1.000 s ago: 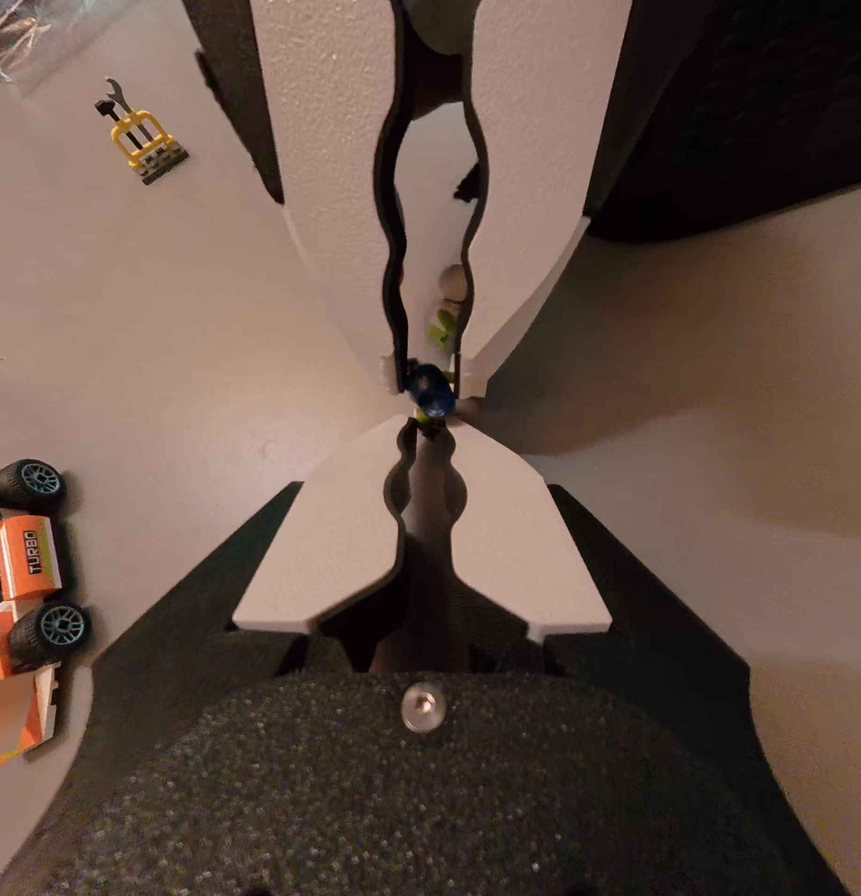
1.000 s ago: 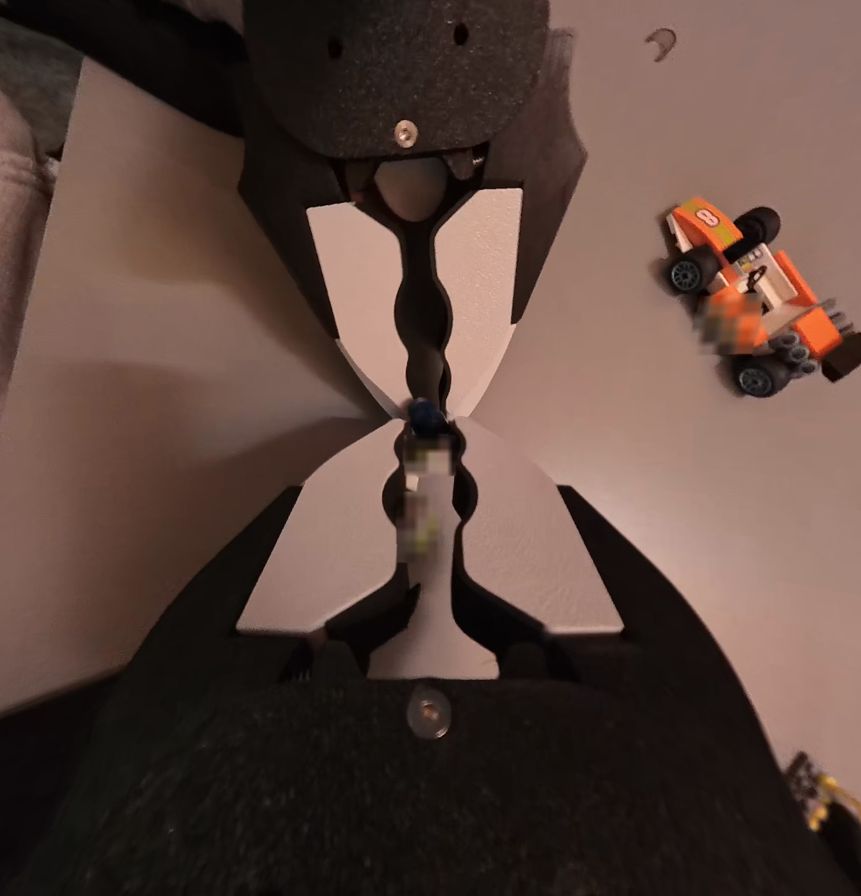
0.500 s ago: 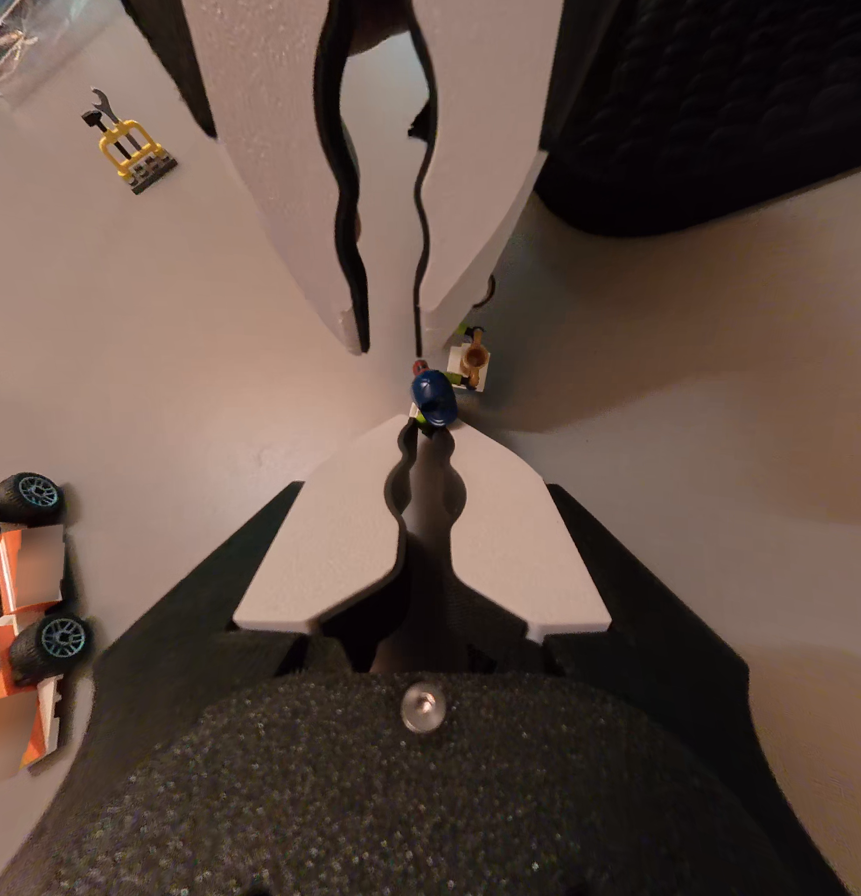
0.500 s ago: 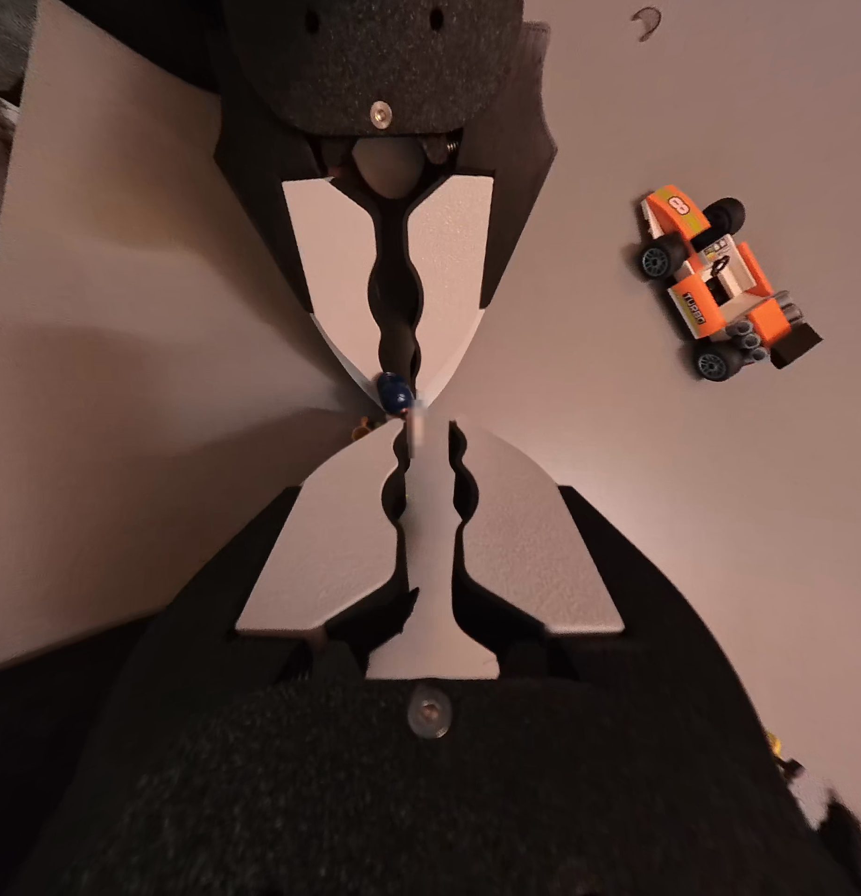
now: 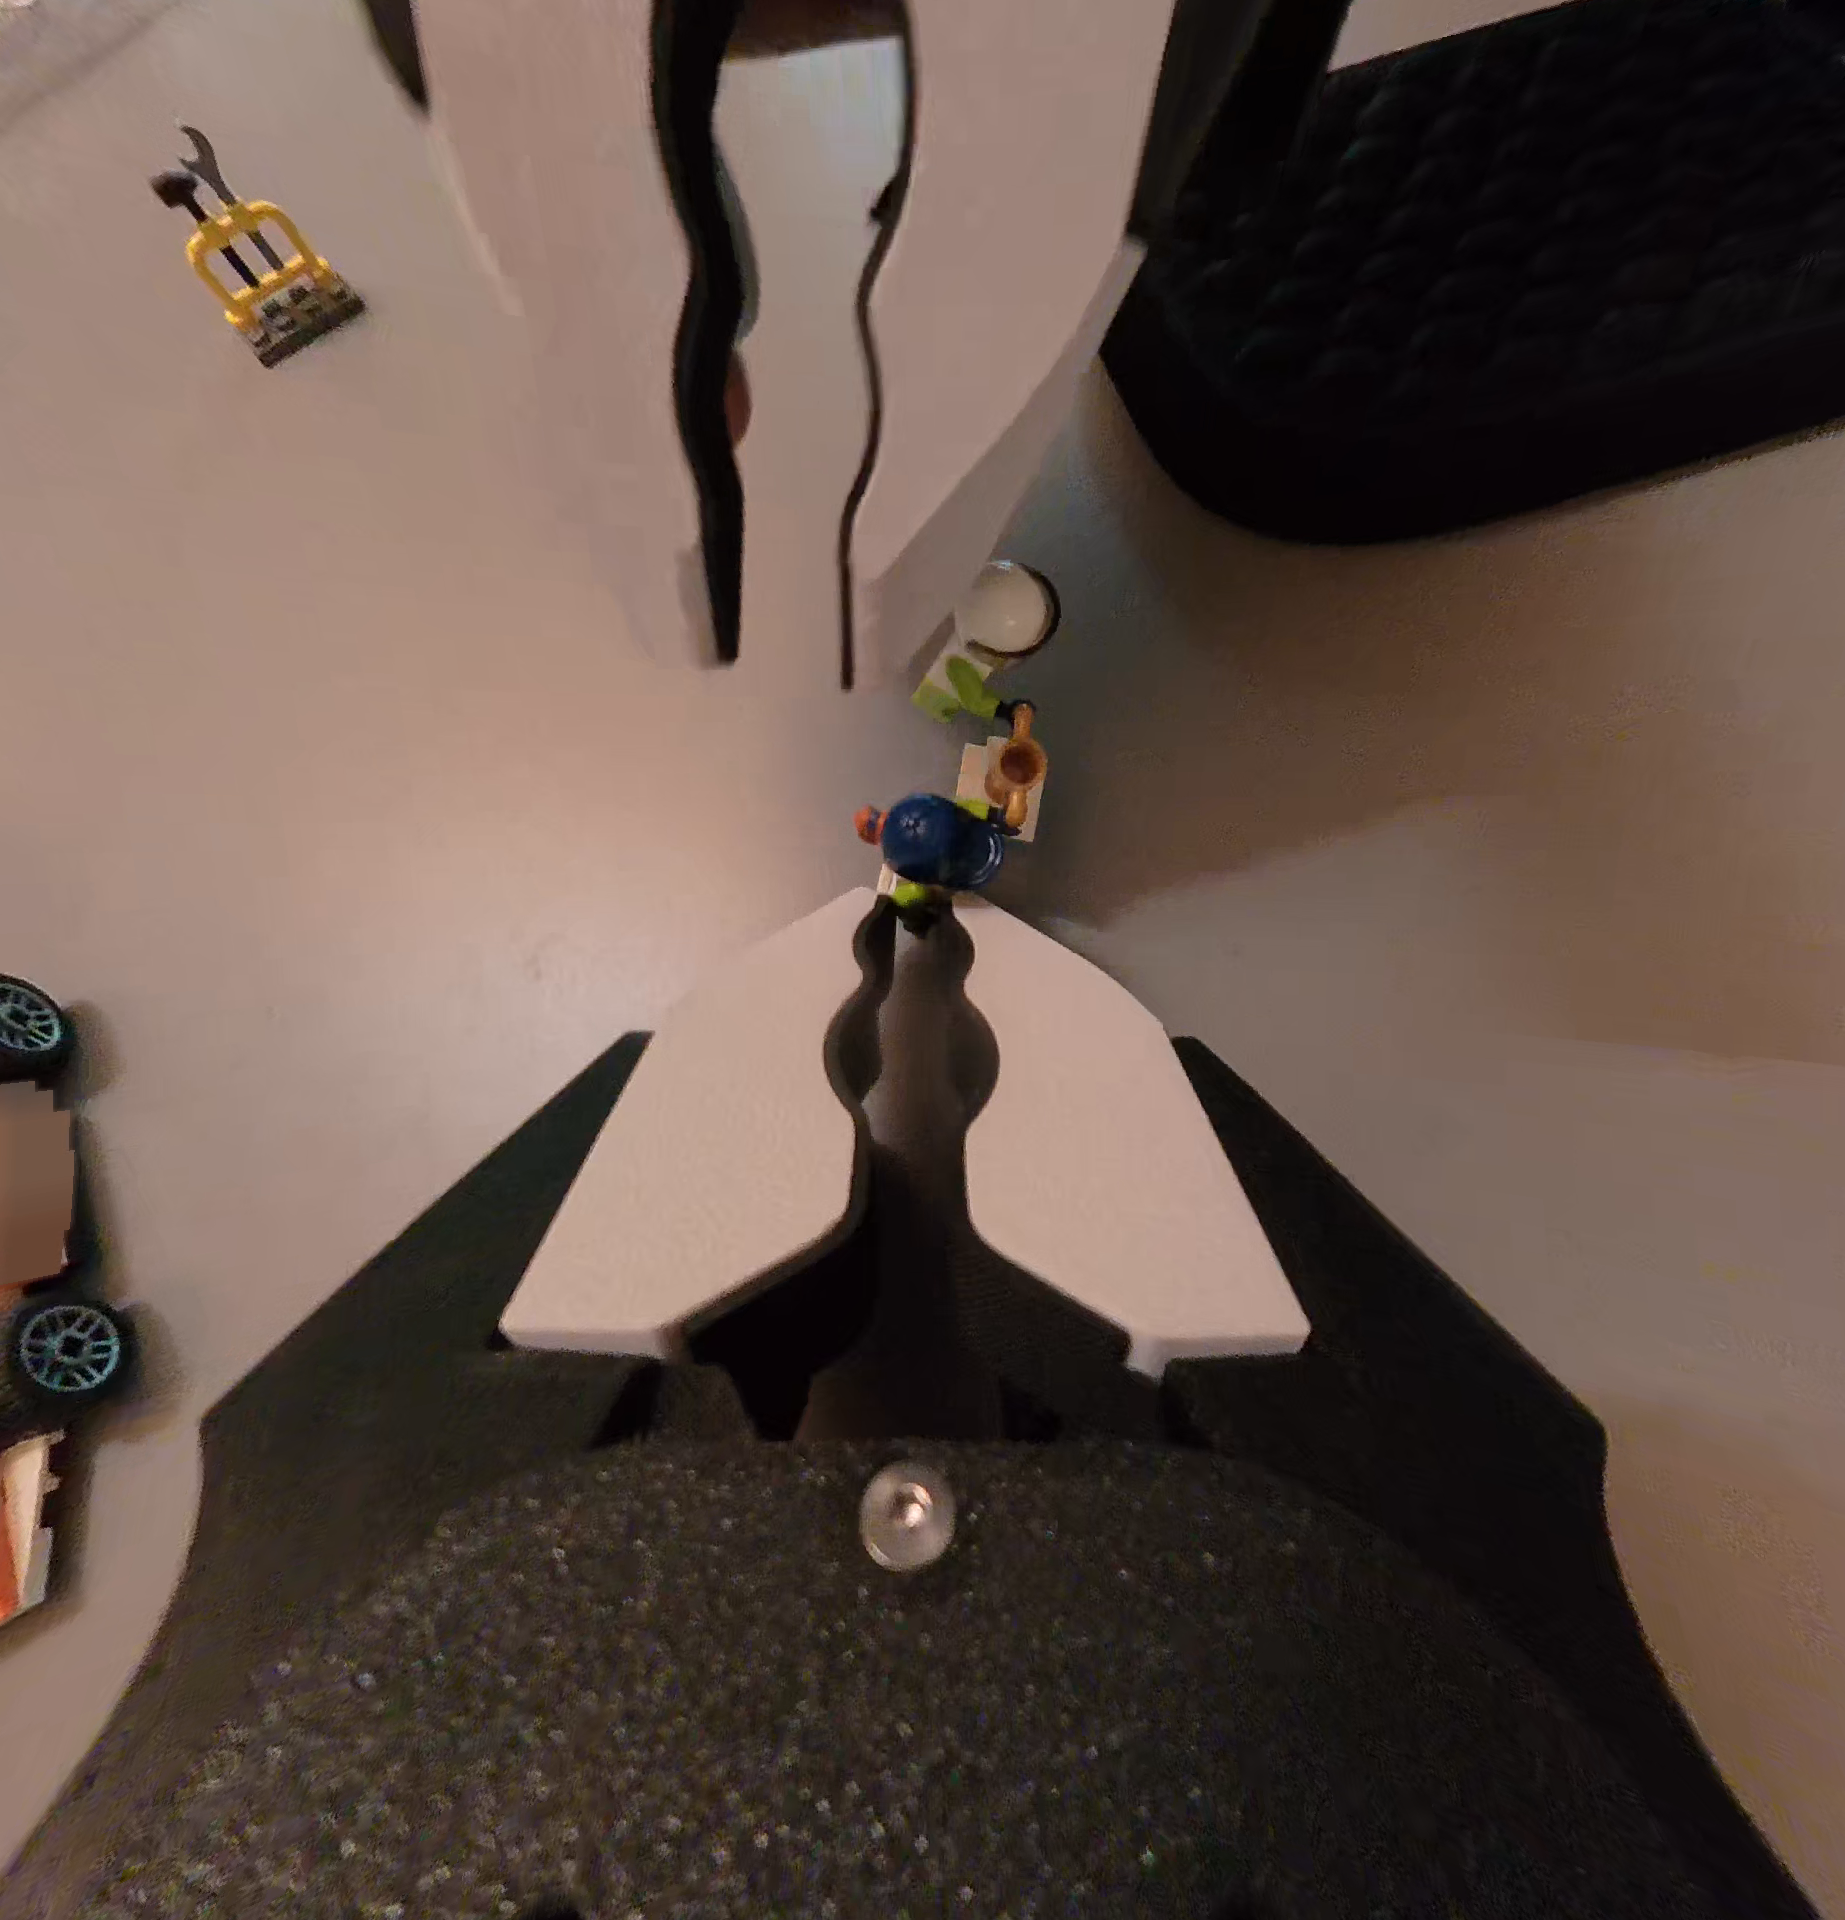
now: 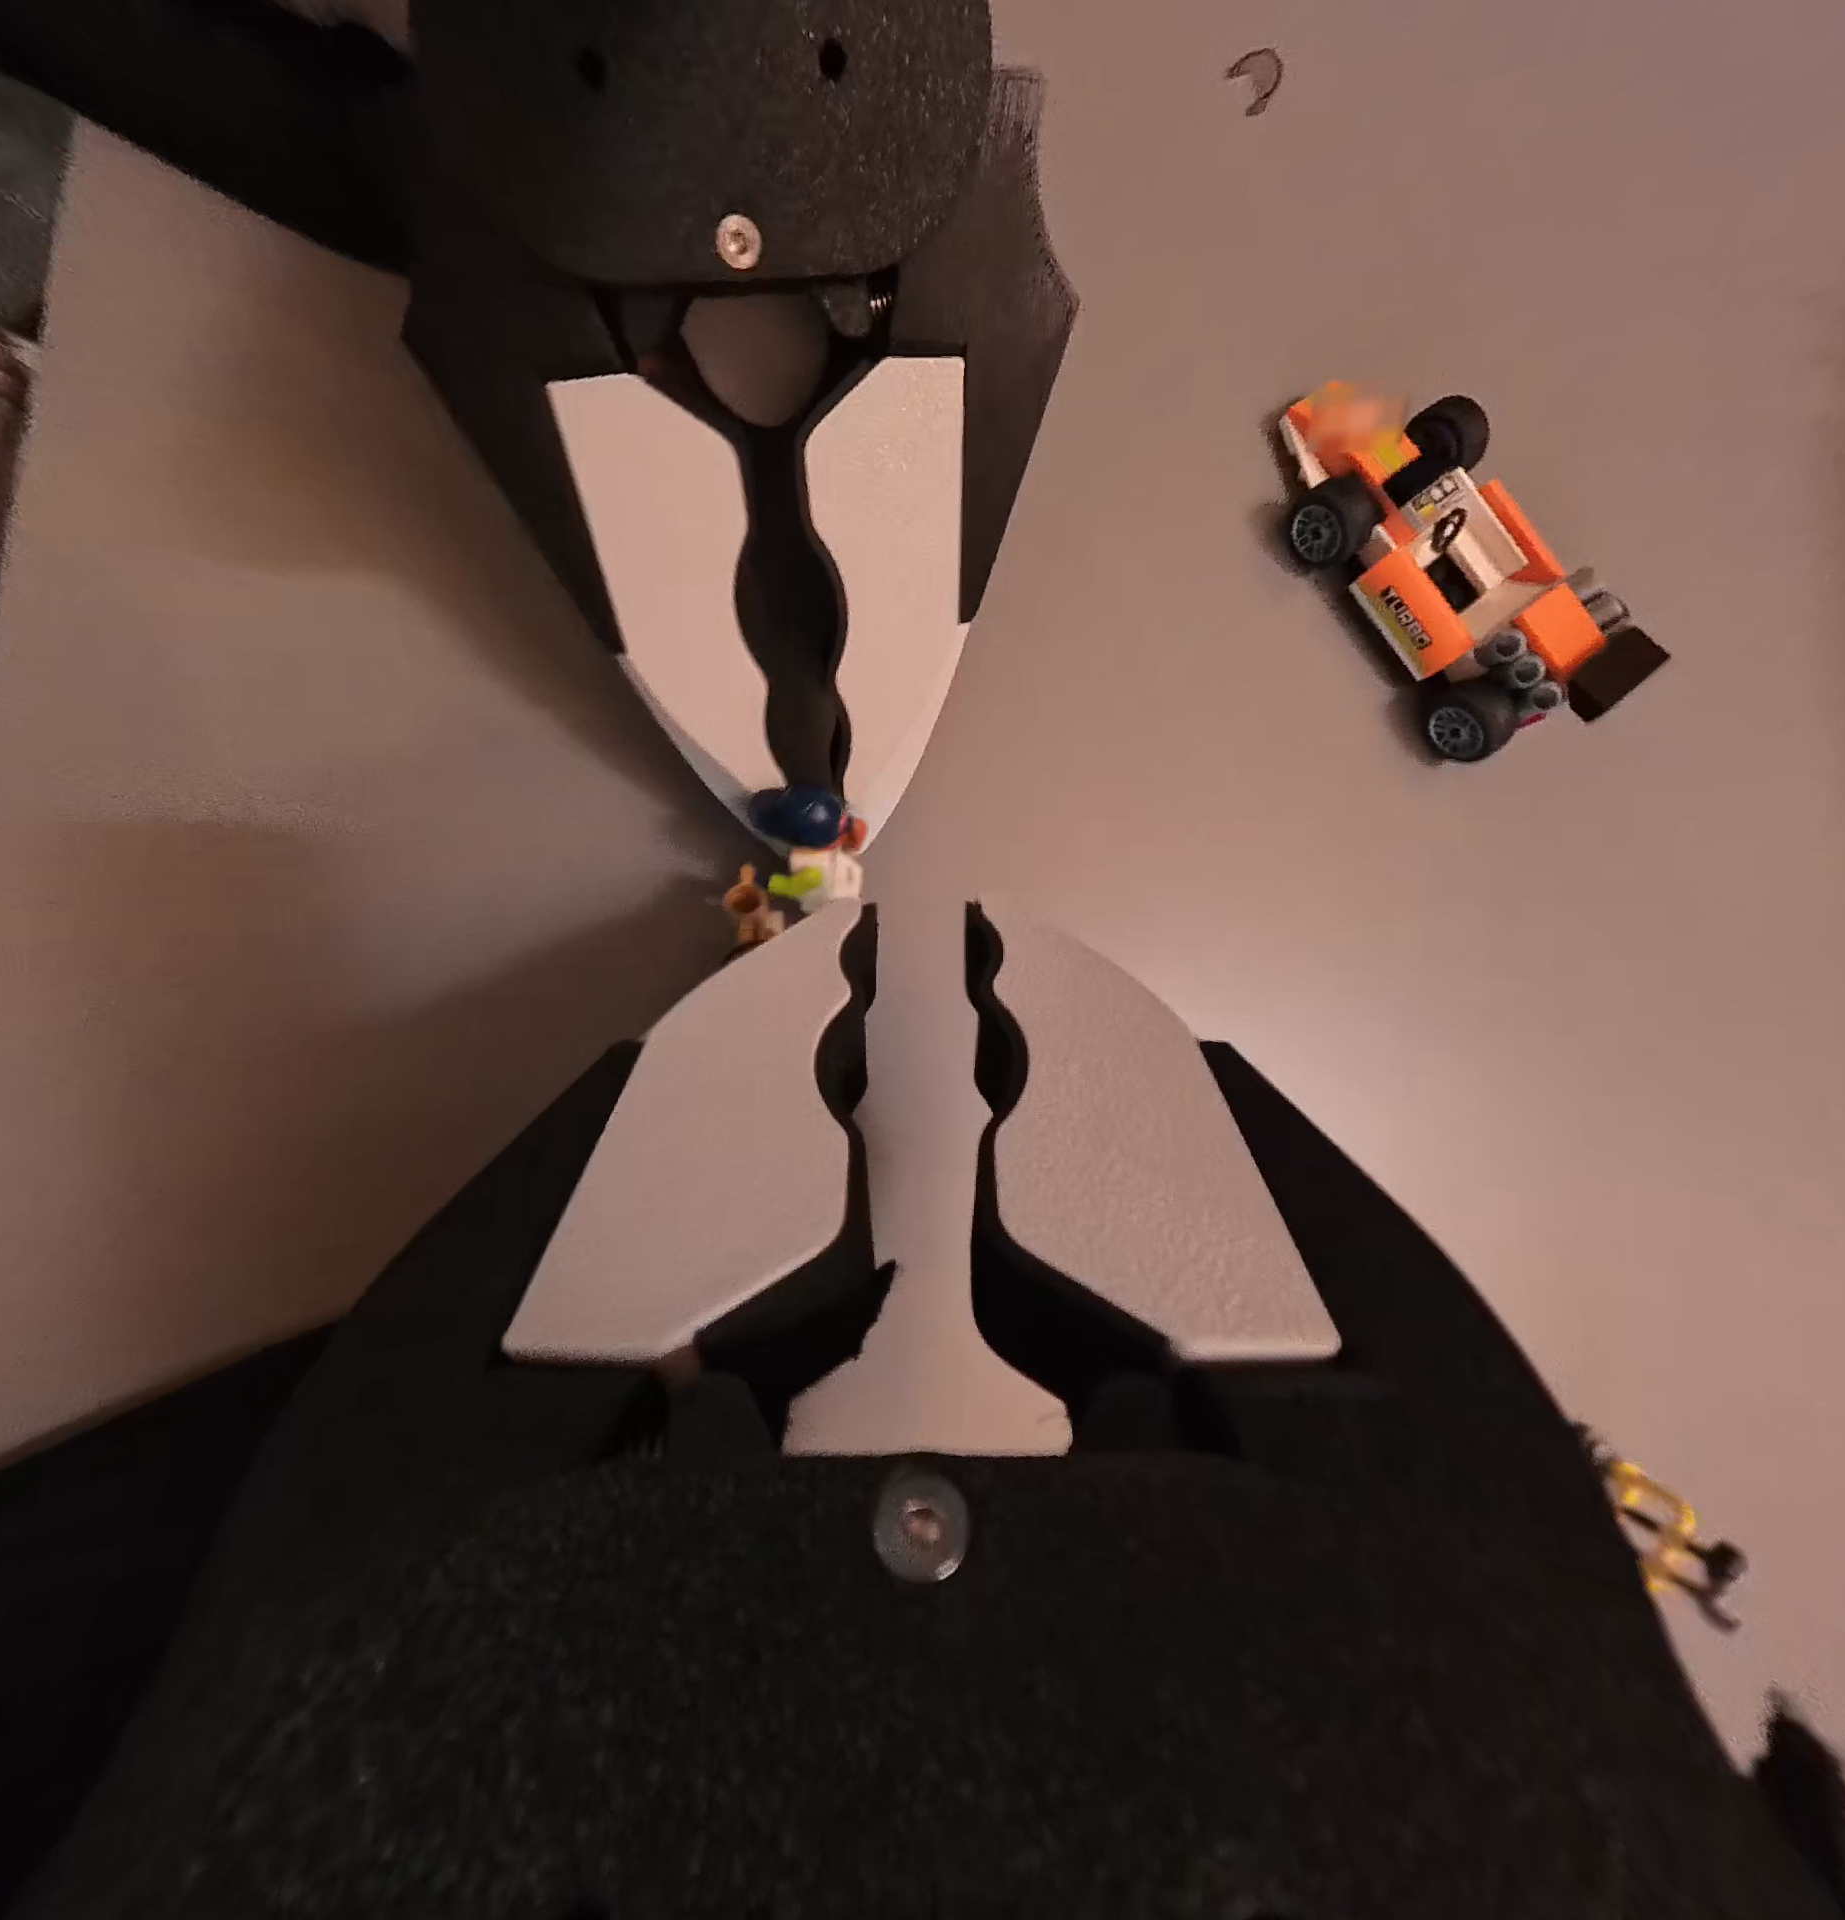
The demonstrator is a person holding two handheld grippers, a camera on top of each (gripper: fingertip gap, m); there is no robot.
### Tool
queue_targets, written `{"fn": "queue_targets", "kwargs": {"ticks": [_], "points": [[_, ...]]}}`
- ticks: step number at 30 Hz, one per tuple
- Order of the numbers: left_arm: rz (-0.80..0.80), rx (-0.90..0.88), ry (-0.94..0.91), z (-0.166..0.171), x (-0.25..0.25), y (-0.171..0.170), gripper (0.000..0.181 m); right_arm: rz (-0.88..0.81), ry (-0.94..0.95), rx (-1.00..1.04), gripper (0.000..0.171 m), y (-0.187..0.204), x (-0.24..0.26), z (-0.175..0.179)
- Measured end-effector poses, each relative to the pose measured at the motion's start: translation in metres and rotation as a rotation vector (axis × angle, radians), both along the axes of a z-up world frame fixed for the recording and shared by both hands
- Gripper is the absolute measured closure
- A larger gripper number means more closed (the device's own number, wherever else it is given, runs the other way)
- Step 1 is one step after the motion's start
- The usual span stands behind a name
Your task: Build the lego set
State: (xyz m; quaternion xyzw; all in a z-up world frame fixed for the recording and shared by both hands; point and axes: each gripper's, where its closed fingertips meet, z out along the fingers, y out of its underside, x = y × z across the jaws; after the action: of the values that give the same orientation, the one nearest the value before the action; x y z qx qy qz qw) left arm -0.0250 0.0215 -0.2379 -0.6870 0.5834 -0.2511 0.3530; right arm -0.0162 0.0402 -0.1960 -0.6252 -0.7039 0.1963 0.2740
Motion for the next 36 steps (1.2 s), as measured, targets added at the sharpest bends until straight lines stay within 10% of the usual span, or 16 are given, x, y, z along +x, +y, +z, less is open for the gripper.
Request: {"fn": "queue_targets", "kwargs": {"ticks": [36], "points": [[0.121, -0.228, 0.177, -0.004, 0.001, 0.002, 0.175, 0.034, 0.093, -0.237, 0.157, -0.011, 0.023, -0.037]]}}
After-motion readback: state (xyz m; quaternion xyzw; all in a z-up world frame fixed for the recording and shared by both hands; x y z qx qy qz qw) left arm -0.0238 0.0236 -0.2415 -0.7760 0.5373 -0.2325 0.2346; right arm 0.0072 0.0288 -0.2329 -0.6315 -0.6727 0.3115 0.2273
